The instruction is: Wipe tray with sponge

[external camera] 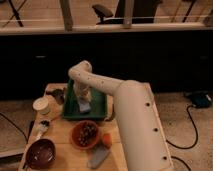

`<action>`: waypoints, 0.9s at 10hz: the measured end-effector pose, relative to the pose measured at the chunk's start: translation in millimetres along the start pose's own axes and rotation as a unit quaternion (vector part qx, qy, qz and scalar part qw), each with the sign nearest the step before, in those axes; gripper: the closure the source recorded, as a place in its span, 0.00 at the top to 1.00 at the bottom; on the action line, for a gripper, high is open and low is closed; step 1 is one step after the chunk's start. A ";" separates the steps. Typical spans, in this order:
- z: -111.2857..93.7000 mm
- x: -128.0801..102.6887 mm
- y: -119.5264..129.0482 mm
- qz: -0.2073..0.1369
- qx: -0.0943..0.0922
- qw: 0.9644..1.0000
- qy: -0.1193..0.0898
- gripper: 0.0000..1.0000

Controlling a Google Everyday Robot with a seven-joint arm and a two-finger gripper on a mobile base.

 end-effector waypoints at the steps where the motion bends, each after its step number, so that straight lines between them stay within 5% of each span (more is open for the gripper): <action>1: -1.6 -6.7 7.3 -0.003 -0.002 1.000 -0.003 0.00; 5: -11.4 10.4 52.7 0.032 -0.017 0.999 0.009 0.00; 9: -14.4 49.5 53.7 0.068 -0.012 0.997 0.034 0.00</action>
